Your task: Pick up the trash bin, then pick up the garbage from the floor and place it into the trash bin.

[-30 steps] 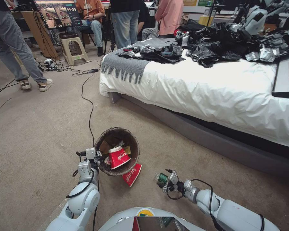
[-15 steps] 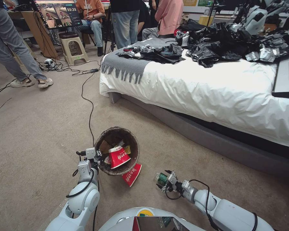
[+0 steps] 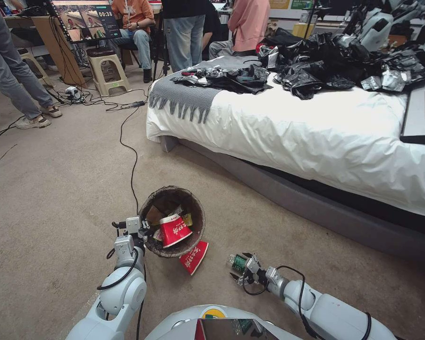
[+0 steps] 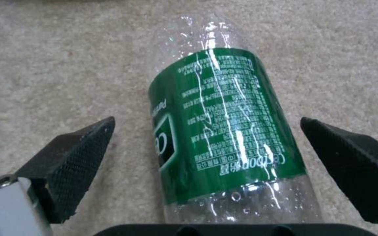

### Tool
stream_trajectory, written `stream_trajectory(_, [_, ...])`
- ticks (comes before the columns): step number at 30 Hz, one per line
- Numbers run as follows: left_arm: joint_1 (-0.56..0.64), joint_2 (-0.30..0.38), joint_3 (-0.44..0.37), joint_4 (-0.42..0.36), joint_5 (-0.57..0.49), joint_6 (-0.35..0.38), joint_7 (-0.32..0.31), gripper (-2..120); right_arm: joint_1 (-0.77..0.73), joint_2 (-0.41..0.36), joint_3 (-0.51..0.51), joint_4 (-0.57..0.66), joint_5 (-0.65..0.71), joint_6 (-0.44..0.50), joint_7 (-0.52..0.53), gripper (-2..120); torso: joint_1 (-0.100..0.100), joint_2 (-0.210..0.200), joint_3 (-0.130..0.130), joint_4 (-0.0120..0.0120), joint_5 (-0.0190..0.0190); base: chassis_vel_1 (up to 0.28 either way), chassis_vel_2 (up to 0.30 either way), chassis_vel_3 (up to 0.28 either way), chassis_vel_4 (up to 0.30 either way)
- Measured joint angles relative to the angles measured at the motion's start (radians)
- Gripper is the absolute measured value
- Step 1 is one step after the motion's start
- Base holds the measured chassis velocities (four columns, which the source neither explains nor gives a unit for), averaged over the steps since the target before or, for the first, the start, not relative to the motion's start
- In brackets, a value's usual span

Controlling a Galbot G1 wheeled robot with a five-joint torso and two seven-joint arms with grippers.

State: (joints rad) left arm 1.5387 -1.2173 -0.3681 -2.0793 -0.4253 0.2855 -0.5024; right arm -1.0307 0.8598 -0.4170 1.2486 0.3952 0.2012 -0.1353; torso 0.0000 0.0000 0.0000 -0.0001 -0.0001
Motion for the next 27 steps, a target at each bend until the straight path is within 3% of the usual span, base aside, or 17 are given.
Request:
stream_trajectory(10, [-0.001,0.003,0.002,0.0,-0.001,0.0,-0.001,0,0.002,0.011,0.009,-0.034,-0.009,0.008,-0.005,97,0.0,0.0,0.0,0.0,0.0,0.0,0.0,0.0,0.0])
stream_trajectory(14, [0.001,0.003,0.002,0.0,-0.001,0.0,-0.001,0,0.0,0.017,0.015,-0.045,-0.014,0.009,-0.008,78,0.0,0.0,0.0,0.0,-0.0001,0.0,0.0,0.0,0.0])
stream_trajectory(21, [0.003,0.003,0.002,-0.002,-0.001,0.0,-0.001,0,-0.003,0.021,0.019,-0.049,-0.022,0.011,-0.008,61,0.0,0.0,0.0,0.0,-0.0001,0.0,0.0,0.0,0.0])
stream_trajectory(24, [0.004,0.003,0.002,-0.002,0.0,0.0,-0.001,0,-0.005,0.021,0.024,-0.043,-0.022,0.012,-0.006,43,0.0,0.0,0.0,-0.0001,-0.0001,0.0,0.0,0.0,0.0])
stream_trajectory(27, [0.004,0.003,0.002,-0.002,0.0,-0.001,-0.001,0,-0.005,0.019,0.027,-0.036,-0.022,0.012,-0.003,37,0.0,0.0,0.0,0.0,0.0,0.0,0.0,0.0,0.0])
